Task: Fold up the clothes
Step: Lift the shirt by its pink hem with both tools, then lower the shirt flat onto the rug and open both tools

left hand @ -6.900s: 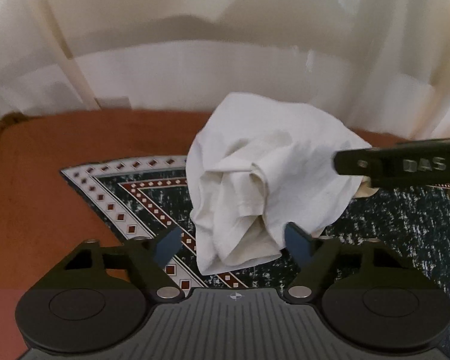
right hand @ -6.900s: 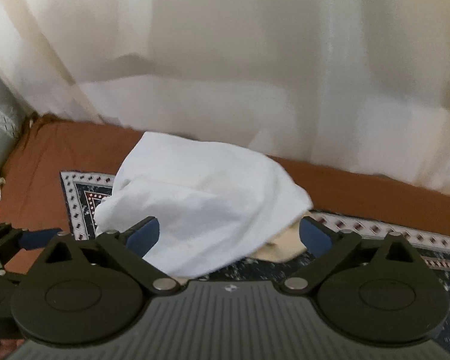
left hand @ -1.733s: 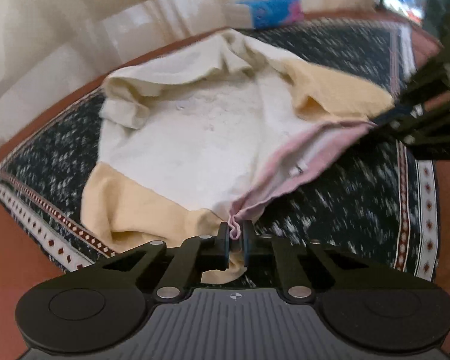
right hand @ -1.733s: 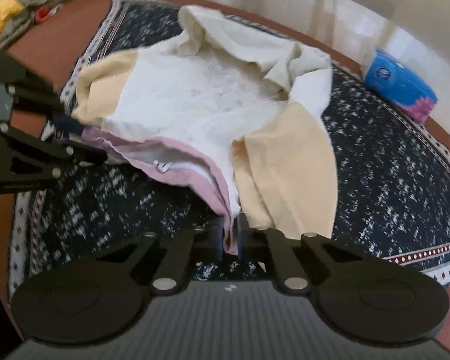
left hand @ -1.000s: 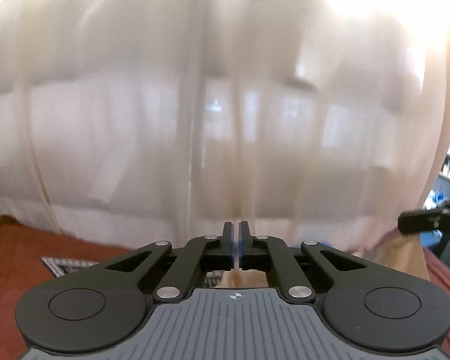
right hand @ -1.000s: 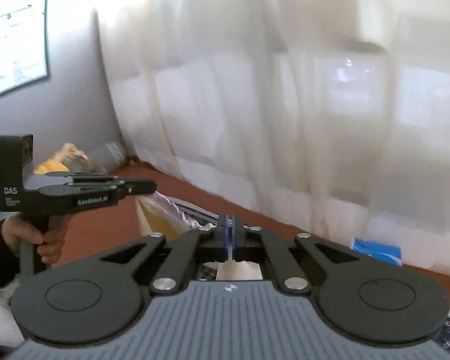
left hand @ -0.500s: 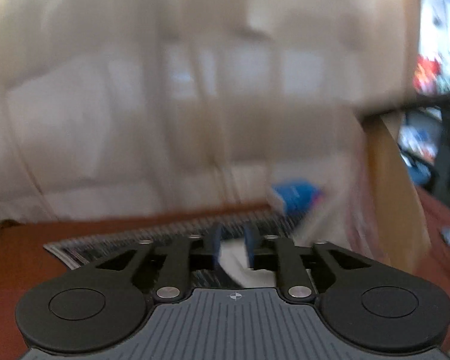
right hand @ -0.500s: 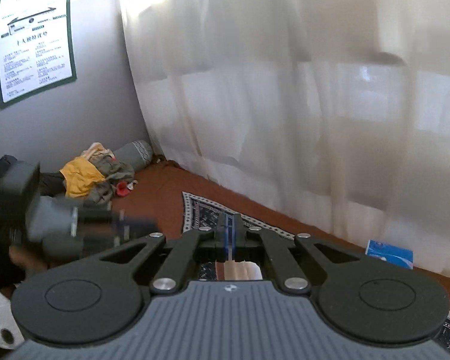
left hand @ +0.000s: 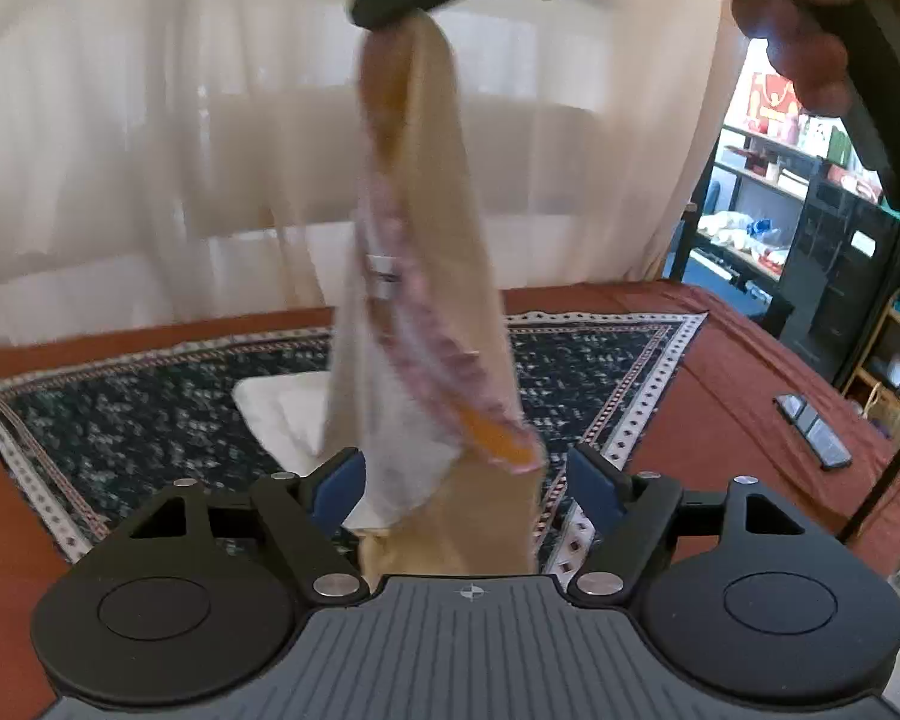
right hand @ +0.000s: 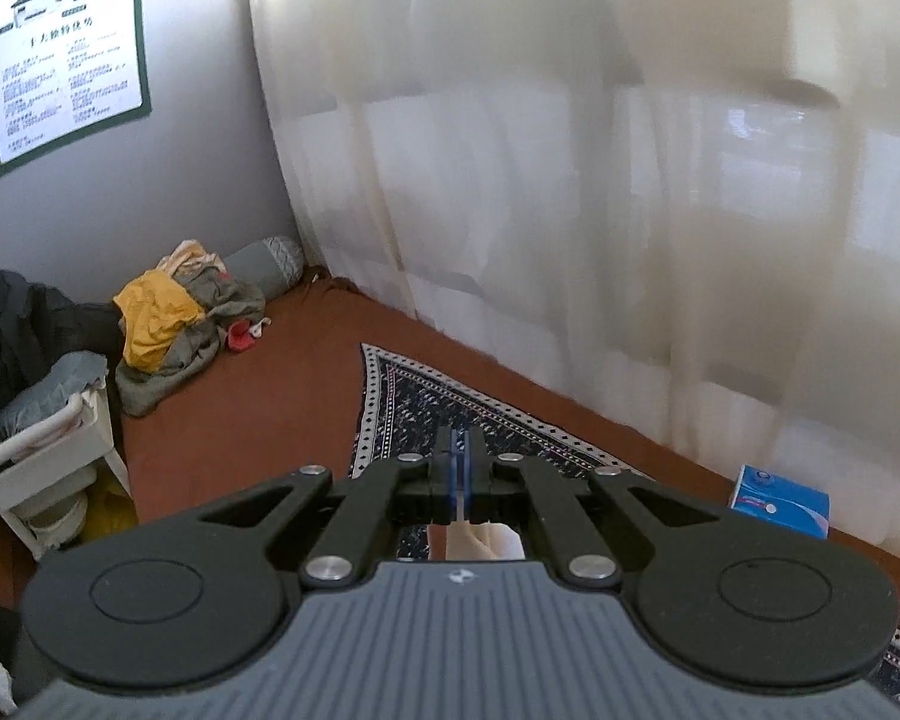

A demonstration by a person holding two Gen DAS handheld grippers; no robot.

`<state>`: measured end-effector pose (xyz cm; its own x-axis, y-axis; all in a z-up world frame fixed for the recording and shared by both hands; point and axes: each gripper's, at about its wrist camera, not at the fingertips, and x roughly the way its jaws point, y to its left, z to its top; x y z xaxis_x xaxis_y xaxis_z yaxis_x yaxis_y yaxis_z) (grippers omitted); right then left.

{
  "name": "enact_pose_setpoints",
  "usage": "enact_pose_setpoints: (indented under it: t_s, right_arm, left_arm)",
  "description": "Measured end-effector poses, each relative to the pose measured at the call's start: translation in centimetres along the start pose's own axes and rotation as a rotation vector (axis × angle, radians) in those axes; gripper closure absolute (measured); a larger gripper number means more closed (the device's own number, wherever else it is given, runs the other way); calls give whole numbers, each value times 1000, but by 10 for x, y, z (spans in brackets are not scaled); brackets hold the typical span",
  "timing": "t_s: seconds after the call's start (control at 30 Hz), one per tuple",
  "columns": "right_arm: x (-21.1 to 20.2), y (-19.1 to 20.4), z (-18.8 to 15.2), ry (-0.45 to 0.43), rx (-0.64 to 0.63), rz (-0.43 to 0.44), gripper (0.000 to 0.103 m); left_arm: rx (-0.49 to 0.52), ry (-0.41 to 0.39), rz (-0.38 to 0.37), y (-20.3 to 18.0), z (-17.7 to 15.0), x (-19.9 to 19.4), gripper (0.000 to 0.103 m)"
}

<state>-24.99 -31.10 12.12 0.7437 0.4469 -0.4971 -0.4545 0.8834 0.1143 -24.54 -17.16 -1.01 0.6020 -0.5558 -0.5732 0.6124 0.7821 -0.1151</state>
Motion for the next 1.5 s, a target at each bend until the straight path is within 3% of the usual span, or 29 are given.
enact_pose_setpoints:
  t_s: [0.07, 0.17, 0.27, 0.3, 0.37, 0.4, 0.5, 0.63, 0.77, 1.17, 1.27, 1.33, 1.5]
  right_arm:
    - [2, 4, 1, 7, -12, 2, 101]
    - [3, 7, 2, 13, -12, 8, 101]
    - [2, 9, 3, 18, -15, 11, 101]
    - [1, 10, 3, 19, -17, 9, 101]
    - [0, 10, 3, 20, -18, 2, 101]
    - [-1, 9, 3, 19, -16, -3, 101]
    - [-7, 3, 2, 5, 0, -18, 101]
    - [-18, -4, 0, -17, 21, -32, 101]
    - [-35, -7, 1, -52, 43, -22, 101]
    - [-115, 11, 20, -198, 26, 83, 101]
    - [-113, 7, 26, -209, 8, 68, 101]
    - [-95, -5, 26, -190, 20, 48, 101]
    - [-2, -56, 16, -79, 97, -41, 101]
  left_arm:
    - [-26, -1, -8, -5, -1, 8, 17]
    - [-93, 10, 63, -1, -3, 23, 17]
    - [-165, 52, 77, 13, -10, 39, 19]
    - [-185, 60, 70, 18, -12, 42, 26]
    - [-240, 69, 32, 32, -14, 42, 58]
    - [-273, 65, 17, 42, -14, 40, 87]
    - [-324, 45, 32, 66, -11, 29, 97]
    - [-327, -18, 85, 91, 2, 3, 99]
    - [-261, -103, 130, 105, 26, -35, 100]
    - [-87, -320, 132, 108, 107, -161, 100]
    - [-32, -325, 142, 116, 125, -154, 100]
    - [-10, -287, 156, 124, 134, -131, 100]
    - [-18, -79, 137, 170, 137, -5, 99]
